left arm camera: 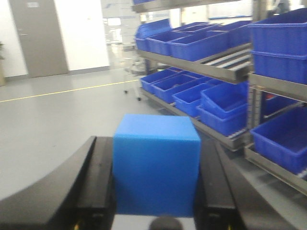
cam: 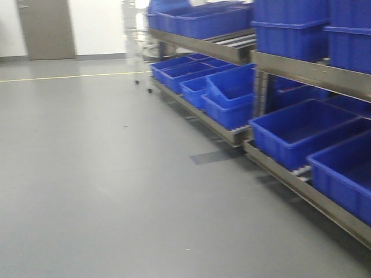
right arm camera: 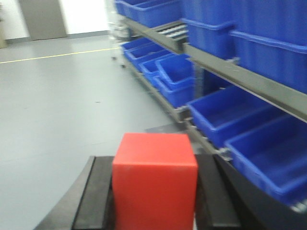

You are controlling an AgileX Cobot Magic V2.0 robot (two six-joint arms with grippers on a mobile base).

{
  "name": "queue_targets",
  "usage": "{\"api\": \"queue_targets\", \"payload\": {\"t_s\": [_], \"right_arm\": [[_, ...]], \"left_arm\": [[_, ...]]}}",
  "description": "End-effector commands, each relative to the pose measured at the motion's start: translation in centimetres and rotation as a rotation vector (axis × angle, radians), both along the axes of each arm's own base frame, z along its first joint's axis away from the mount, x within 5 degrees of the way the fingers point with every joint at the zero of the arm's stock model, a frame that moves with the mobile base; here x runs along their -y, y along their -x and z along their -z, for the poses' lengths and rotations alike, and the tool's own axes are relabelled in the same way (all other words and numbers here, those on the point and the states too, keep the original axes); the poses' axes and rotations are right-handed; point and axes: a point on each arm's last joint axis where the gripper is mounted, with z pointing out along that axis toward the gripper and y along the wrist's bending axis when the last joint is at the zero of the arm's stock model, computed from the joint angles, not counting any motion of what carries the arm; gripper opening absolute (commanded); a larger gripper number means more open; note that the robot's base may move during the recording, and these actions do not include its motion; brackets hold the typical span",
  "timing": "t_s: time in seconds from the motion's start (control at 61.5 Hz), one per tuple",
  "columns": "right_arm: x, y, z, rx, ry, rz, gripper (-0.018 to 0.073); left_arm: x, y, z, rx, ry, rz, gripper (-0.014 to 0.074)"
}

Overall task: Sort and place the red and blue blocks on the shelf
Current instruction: 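Drive the base away from the table carrying both cubes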

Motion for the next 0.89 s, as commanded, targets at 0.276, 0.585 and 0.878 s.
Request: {"api": "queue_targets", "payload": {"t_s": [0.276, 0.585, 0.878], "right_arm": [[0.08, 0.05, -1.69, 0.111, 0.005, 0.008, 0.0057], [0.08, 0.05, -1.69, 0.111, 0.005, 0.008, 0.0057], [0.08, 0.05, -1.69, 0.111, 0.005, 0.008, 0.0057]], "left_arm": [[-0.03, 0.08, -1.67, 0.106, 0.018, -0.001, 0.0125], [-0.03, 0.08, -1.67, 0.106, 0.018, -0.001, 0.0125], [-0.03, 0.08, -1.67, 0.106, 0.018, -0.001, 0.0125]]}}
